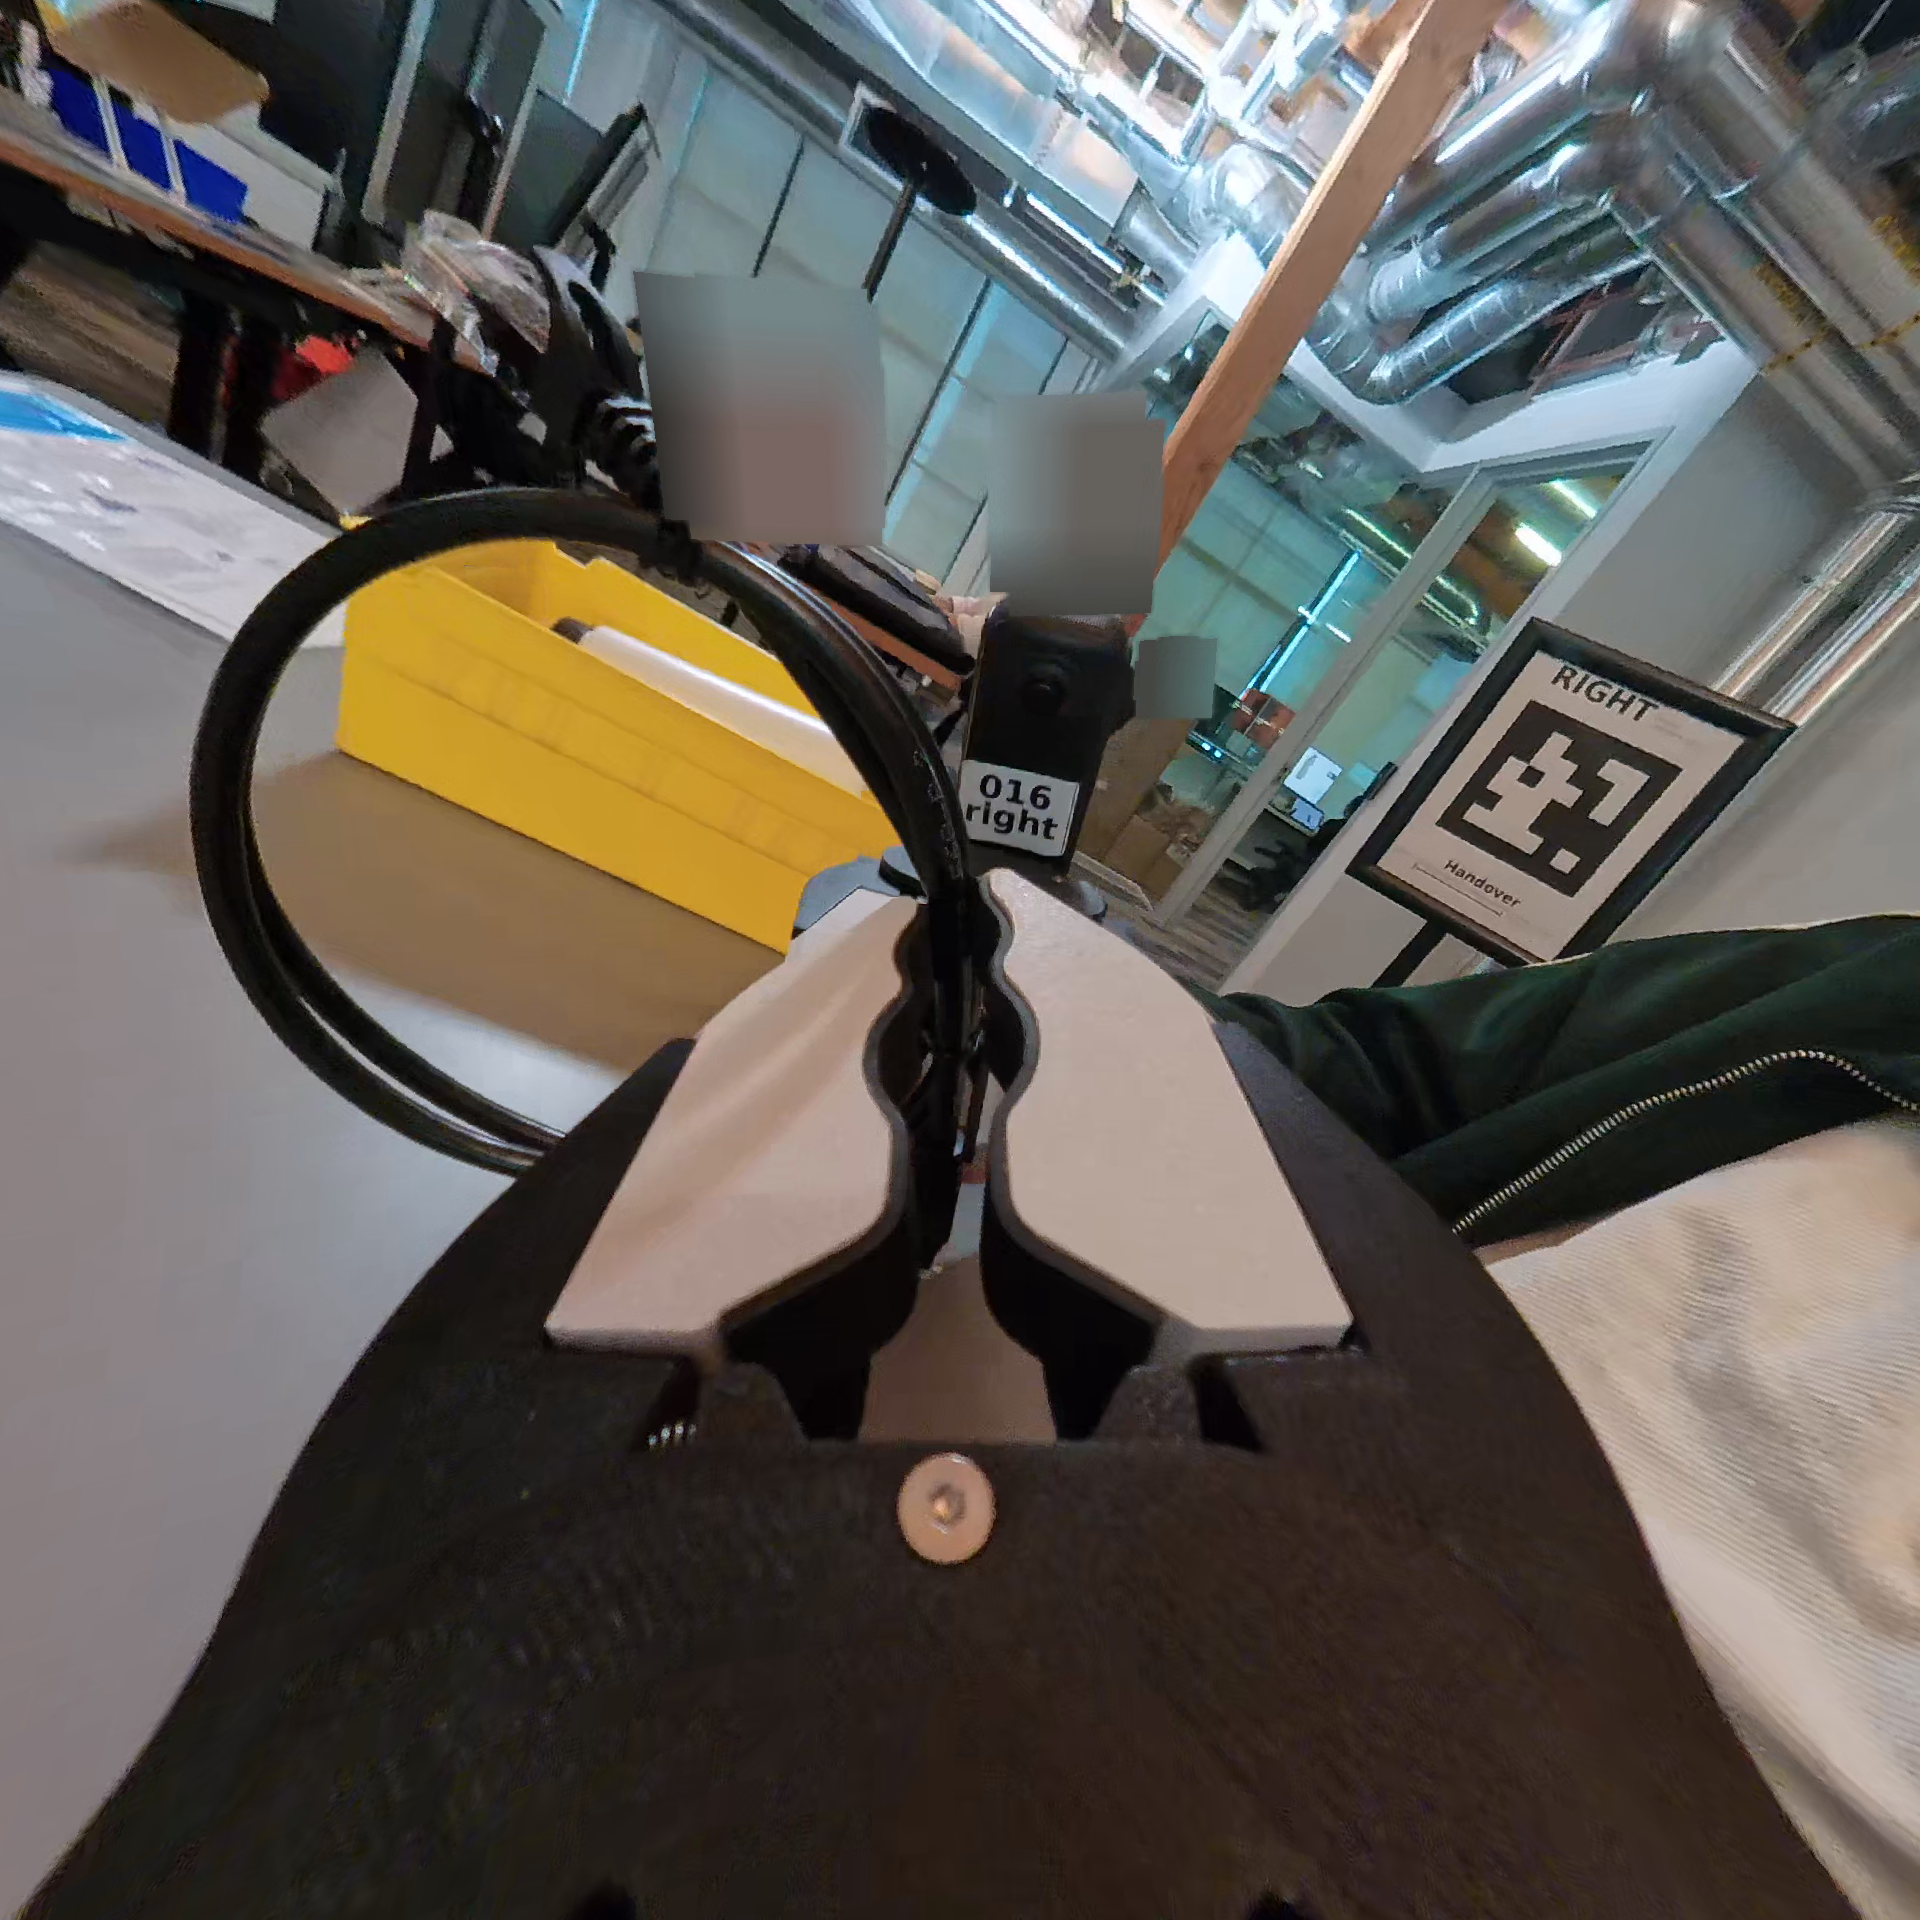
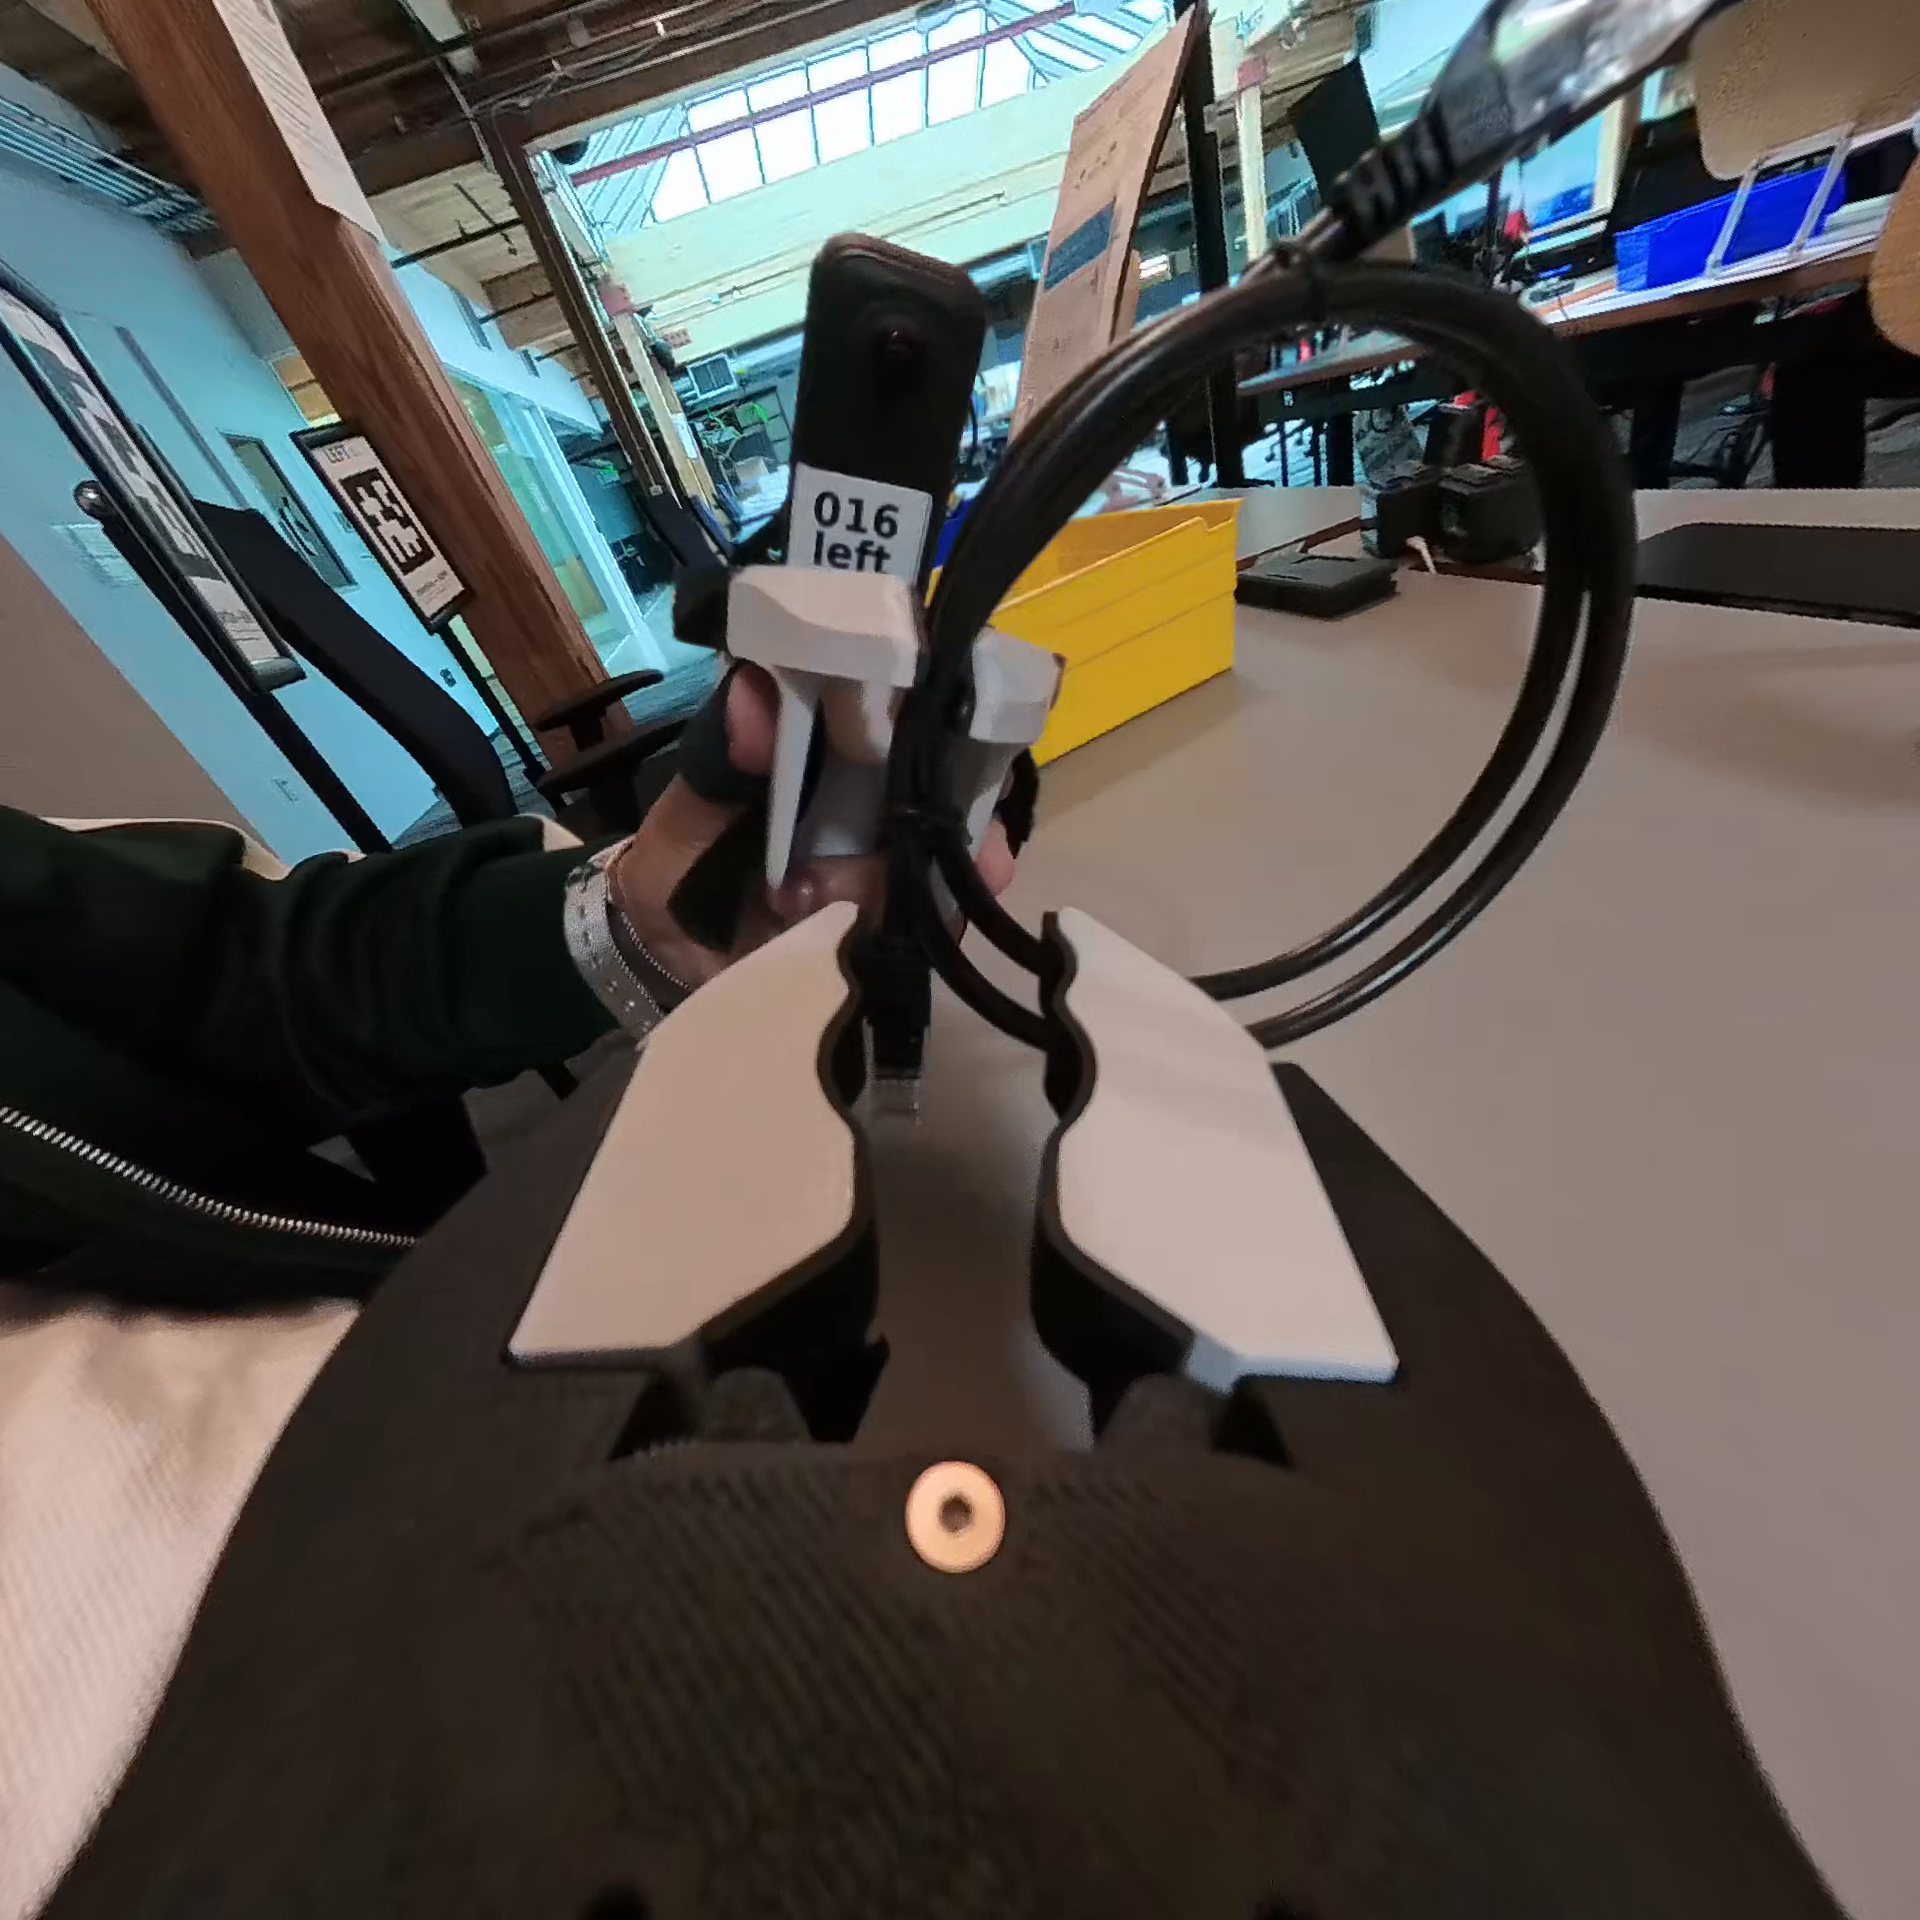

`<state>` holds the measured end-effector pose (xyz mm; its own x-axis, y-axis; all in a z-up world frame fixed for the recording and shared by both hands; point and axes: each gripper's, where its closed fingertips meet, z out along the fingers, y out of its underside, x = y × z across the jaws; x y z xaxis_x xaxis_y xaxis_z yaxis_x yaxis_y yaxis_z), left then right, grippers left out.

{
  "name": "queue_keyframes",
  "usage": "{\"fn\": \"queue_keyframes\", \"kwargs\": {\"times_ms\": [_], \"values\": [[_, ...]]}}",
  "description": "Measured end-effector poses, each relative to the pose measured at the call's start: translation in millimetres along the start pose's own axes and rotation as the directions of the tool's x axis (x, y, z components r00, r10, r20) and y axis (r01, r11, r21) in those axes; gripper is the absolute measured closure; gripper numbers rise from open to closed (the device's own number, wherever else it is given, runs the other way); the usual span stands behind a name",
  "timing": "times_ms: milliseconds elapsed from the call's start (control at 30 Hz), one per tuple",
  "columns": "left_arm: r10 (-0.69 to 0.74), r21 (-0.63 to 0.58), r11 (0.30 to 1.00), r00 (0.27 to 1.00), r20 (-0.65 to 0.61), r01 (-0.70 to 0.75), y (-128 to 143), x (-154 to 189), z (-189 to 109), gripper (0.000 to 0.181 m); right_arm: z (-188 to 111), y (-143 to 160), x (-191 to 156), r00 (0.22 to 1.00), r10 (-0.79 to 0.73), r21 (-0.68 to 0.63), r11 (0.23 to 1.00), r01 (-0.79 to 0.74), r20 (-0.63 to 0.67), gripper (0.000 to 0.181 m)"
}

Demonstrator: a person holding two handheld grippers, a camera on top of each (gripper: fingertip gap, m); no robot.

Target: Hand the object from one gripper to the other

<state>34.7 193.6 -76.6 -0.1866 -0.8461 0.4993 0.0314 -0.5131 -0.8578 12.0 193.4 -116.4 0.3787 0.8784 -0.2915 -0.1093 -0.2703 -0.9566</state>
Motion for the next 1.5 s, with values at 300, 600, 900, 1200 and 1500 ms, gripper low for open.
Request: {"fn": "queue_keyframes", "kwargs": {"times_ms": [300, 600, 900, 1200, 1500], "values": [[0.022, 0.055, 0.998, 0.999, -0.04, -0.02, -1.6, 5.6, 4.4, 0.172, 0.6, -1.7, -5.3, 0.995, -0.103, -0.018, 0.995, 0.103, -0.015, 0.164], [0.158, 0.139, 0.977, 0.987, 0.04, -0.163, -17.4, -2.6, -5.3, 0.123, -11.9, -21.9, -4.7, 0.993, -0.117, 0.073, 0.99, 0.118, -0.017, 0.166], [0.226, 0.117, 0.947, 0.877, 0.423, -0.3, -35.8, -69.0, -65.8, 0.124, -24.4, -37.8, -13.4, 0.972, 0.089, 0.202, 0.97, -0.135, 0.219, 0.167], [0.903, -0.538, 0.327, 0.089, 0.42, -0.777, -44.2, -47.9, -67.3, 0.141, -10.4, -18.1, -27.7, 0.919, 0.208, 0.056, 0.969, -0.24, 0.334, 0.166], [0.962, -0.626, 0.182, 0.006, 0.273, -0.758, -18.0, -52.2, -51.2, 0.168, -0.4, 0.6, -44.0, 0.904, 0.211, -0.068, 0.977, -0.2, 0.373, 0.166]]}}
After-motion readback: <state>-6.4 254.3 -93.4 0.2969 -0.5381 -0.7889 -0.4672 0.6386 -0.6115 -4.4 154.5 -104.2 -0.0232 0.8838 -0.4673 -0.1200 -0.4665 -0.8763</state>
